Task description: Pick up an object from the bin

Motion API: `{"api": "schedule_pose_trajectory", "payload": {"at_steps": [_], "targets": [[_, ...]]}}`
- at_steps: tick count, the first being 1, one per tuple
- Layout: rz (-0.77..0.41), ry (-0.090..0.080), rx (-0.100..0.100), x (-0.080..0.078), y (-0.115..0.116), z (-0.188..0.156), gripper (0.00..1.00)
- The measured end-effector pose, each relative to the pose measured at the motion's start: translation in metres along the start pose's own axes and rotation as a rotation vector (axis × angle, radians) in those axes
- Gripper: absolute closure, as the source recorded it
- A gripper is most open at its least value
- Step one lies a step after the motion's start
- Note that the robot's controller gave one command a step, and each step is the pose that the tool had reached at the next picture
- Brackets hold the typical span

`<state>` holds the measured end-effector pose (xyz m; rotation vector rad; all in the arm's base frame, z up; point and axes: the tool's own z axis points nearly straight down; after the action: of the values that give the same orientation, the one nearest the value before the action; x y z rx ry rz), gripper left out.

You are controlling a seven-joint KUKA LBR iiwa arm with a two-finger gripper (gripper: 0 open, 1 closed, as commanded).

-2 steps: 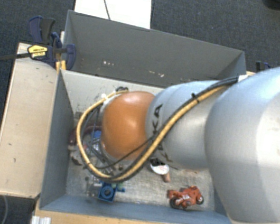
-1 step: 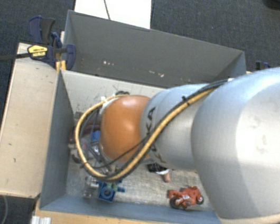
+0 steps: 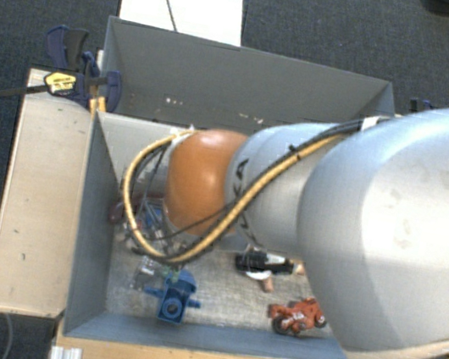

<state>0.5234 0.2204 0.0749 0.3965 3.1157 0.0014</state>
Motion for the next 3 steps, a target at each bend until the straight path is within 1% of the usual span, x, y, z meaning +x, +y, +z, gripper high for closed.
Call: {"api": "schedule_pose_trajectory", "payload": {"at_steps": [1, 2, 3], "targets": [[-0.049, 0.002, 0.002, -0.013, 0.006, -0.003, 0.0], [-0.072, 0.009, 0.005, -0.03, 0.021, -0.014, 0.0], [-0.157, -0.001, -0.001, -0.01, 0.033, -0.012, 1.0]]}}
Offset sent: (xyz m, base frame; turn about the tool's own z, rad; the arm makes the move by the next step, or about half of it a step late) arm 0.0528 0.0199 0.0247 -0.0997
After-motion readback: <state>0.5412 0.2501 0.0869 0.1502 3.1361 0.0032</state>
